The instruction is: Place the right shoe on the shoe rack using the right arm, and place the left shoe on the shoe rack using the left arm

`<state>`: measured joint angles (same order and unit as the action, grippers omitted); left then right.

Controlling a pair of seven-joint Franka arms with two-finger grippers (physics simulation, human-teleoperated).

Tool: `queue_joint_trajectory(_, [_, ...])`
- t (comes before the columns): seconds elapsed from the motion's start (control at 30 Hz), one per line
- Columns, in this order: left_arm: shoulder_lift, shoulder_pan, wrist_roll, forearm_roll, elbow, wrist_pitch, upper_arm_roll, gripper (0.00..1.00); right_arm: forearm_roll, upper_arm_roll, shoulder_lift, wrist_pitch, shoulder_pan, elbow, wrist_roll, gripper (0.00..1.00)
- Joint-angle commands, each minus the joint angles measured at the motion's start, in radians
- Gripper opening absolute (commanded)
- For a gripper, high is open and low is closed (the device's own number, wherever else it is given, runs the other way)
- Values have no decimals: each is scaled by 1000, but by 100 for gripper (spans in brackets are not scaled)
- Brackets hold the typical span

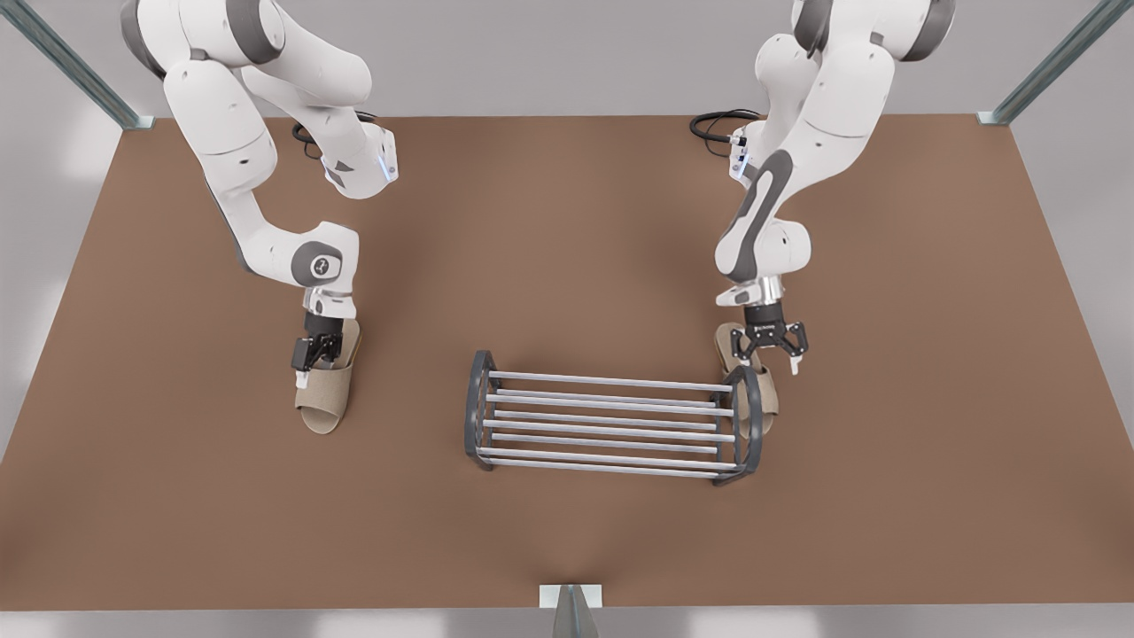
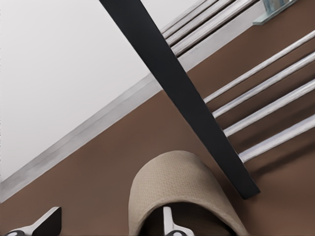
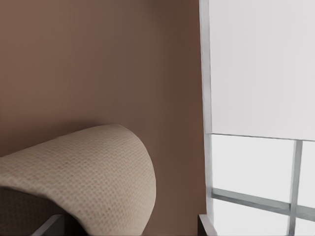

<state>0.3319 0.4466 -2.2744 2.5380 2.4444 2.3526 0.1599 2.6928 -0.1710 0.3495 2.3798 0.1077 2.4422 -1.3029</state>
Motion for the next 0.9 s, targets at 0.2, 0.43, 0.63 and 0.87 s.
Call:
queue_joint_trajectory(0.2, [33, 0, 99, -1, -44, -12, 16, 100, 19, 13, 8, -13, -5, -11, -67, 85])
queue_joint_trajectory(0.43, [61, -2, 96, -1, -50, -26, 16, 100, 25, 13, 20, -37, -5, -12, -67, 83])
queue_joint_trajectory(0.63, [107, -3, 98, -2, -113, -24, 29, 100, 25, 22, 26, -39, -11, -20, -69, 67])
queue_joint_trajectory(0.87, [142, -3, 101, -2, -157, -16, 32, 92, 41, 22, 19, -54, -11, -20, -67, 51])
